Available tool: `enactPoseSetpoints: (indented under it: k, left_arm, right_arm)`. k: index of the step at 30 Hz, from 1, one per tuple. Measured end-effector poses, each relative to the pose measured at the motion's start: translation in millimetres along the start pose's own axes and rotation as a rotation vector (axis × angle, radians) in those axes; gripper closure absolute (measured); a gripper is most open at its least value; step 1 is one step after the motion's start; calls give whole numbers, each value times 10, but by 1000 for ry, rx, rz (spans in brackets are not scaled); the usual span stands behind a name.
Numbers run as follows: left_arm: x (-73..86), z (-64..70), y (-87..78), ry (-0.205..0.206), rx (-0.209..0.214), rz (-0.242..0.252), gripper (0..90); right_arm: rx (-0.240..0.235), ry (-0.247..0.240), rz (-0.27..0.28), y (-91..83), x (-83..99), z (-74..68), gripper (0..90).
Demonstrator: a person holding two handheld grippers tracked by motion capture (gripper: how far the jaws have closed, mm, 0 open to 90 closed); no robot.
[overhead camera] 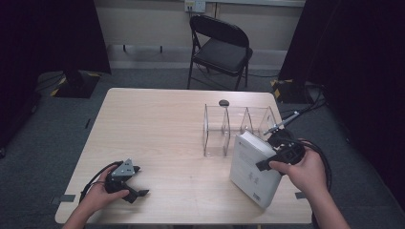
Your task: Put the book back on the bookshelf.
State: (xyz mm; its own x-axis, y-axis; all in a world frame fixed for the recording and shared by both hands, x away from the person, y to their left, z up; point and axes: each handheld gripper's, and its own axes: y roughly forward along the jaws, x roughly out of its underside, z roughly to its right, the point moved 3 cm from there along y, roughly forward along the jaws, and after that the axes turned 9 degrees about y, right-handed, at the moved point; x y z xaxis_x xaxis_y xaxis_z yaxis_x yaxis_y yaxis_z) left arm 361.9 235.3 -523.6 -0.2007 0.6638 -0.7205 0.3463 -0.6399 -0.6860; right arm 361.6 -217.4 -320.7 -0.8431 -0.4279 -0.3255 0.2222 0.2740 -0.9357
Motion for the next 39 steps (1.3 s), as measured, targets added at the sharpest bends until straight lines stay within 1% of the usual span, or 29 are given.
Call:
enactPoseSetpoints:
  k: [5,8,11,12,13,14,16,18,21,32,39]
  left_arm:
    - [0,0,0,0,0,0,39]
    - [0,0,0,0,0,0,39]
    - [0,0,0,0,0,0,39]
    - [0,0,0,0,-1,0,39]
    - [0,0,0,0,0,0,39]
    - [0,0,0,0,0,0,39]
    - [0,0,0,0,0,0,39]
    - [0,0,0,0,0,0,39]
    - [0,0,0,0,0,0,39]
    - [0,1,1,0,-1,1,39]
    - [0,0,0,0,0,0,39]
  right_arm:
    - [6,12,12,-23,30,75,521]
    - [13,32,6,-44,50,109,521]
    - [20,30,-8,-61,65,134,521]
    - [22,38,-11,-65,71,137,521]
    - [24,32,-4,-68,77,157,521]
    - [24,40,-7,-75,81,161,521]
    - [24,40,4,-83,92,190,521]
    - [23,57,12,-93,103,213,521]
    - [28,68,17,-107,120,254,520]
    - [42,105,24,-138,183,370,521]
    - [48,121,18,-133,207,422,520]
